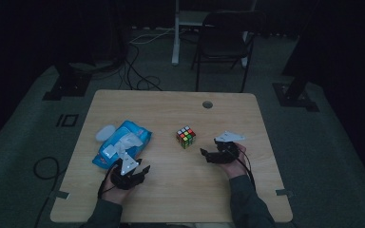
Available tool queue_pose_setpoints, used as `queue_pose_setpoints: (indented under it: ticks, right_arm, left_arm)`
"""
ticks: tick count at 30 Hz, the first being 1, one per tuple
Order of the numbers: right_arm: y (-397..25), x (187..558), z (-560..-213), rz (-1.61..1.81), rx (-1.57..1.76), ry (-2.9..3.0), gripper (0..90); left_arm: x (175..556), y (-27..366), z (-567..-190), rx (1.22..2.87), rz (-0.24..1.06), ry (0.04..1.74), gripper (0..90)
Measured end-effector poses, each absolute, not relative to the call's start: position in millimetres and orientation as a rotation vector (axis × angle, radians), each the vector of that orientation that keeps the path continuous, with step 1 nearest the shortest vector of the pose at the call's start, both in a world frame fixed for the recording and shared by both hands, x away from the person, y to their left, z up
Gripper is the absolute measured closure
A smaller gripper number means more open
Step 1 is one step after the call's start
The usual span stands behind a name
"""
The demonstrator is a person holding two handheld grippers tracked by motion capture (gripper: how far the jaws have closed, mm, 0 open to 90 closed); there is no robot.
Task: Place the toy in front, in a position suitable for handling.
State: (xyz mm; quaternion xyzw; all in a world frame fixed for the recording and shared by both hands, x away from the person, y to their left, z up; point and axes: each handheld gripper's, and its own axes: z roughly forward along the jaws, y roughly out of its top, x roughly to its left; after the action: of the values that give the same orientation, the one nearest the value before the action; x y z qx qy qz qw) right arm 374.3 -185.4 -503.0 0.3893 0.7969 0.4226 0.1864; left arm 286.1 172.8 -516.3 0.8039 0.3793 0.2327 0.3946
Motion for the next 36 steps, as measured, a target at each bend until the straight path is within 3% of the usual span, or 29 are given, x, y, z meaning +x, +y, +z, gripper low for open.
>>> queue_pose_setpoints:
  ticks: [4,15,20,36]
  right_arm:
    - [-169.6,383.6,-493.3,1.226,1.069,2.231,15.3]
    - [-120.0,409.9,-494.7,1.185,1.023,2.275,15.8]
    - [-112.8,417.9,-497.5,1.224,1.022,2.256,23.0]
    - [-103.3,432.7,-514.7,1.147,1.057,2.296,19.7]
  left_arm:
    - [289.0,168.7,-523.5,2.049,0.553,0.955,55.2]
    - [292.2,167.4,-533.4,2.046,0.512,0.968,53.9]
    - [291.6,169.2,-535.2,2.048,0.510,0.981,53.7]
    - [289.5,172.4,-537.8,2.048,0.499,1.000,53.3]
